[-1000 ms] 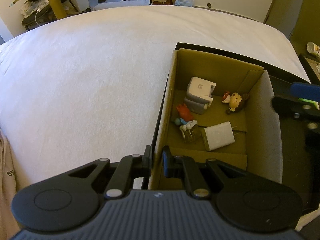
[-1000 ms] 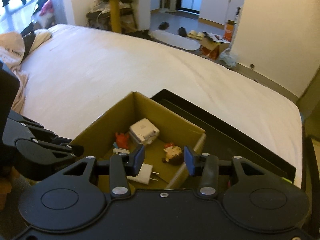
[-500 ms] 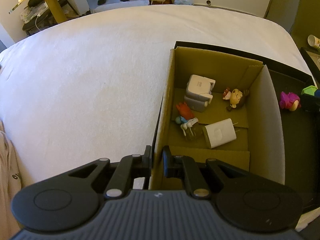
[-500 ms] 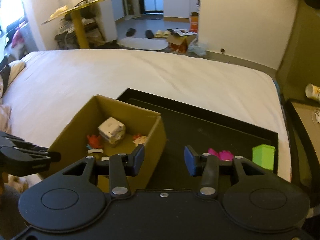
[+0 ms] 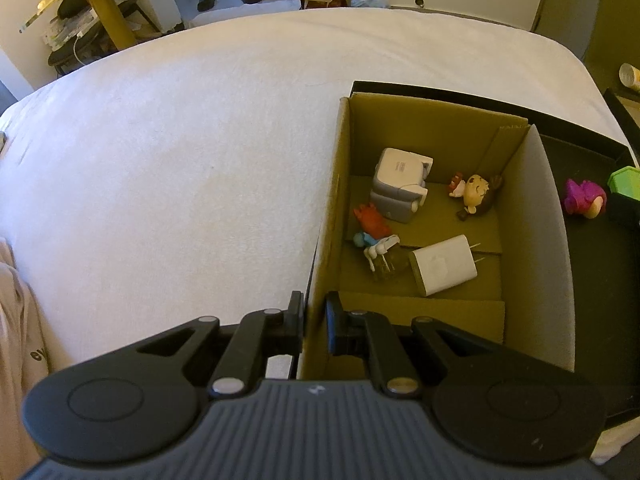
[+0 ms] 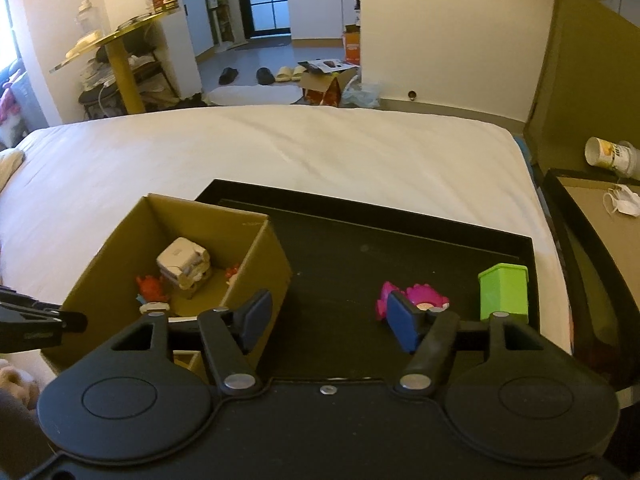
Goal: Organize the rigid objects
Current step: 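Move the right gripper back over the tray toward the pink figurine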
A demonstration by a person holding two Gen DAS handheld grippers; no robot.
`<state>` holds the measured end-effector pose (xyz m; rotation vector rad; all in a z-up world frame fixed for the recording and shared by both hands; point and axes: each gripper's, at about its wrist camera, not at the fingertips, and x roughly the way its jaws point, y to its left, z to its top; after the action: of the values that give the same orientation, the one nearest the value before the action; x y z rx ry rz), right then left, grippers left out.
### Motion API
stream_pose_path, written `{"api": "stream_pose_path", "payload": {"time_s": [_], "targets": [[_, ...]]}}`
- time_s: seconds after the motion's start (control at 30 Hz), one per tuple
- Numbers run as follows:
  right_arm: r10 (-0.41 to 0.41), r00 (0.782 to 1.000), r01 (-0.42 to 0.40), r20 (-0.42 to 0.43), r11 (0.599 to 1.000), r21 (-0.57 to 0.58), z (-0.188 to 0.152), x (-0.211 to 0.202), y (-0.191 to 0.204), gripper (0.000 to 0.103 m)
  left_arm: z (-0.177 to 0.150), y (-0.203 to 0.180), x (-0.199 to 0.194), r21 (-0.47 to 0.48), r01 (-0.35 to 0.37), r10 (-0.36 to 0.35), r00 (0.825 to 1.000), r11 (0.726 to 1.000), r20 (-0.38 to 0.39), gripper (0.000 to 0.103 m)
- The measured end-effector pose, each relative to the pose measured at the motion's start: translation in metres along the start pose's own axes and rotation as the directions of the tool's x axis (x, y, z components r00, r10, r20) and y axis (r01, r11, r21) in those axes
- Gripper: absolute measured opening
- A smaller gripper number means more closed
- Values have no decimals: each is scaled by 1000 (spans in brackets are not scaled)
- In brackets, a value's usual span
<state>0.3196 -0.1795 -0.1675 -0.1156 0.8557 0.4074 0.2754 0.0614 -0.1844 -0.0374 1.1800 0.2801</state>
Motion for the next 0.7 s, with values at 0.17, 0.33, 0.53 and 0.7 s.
{"api": "stream_pose_path", "payload": {"time_s": [0.17,0.33,0.53,0.7], "targets": [[-19,1000,19,11,999,32,-6,5,-11,67,0,-2,0,4,-8,8,1000,1000,0,10],[-37,998,32,49,996,85,-13,7,-27,67,0,-1,0,0,-7,7,1000,1000,0,10],[-79,994,72,70,993,92,-18,17,-36,67,0,-1,0,1,-11,11,1000,1000,3,10],[-91,995,87,44,992,86,-18,34,-41,67,0,0,1,-4,-9,9,1000,1000,5,10]]}}
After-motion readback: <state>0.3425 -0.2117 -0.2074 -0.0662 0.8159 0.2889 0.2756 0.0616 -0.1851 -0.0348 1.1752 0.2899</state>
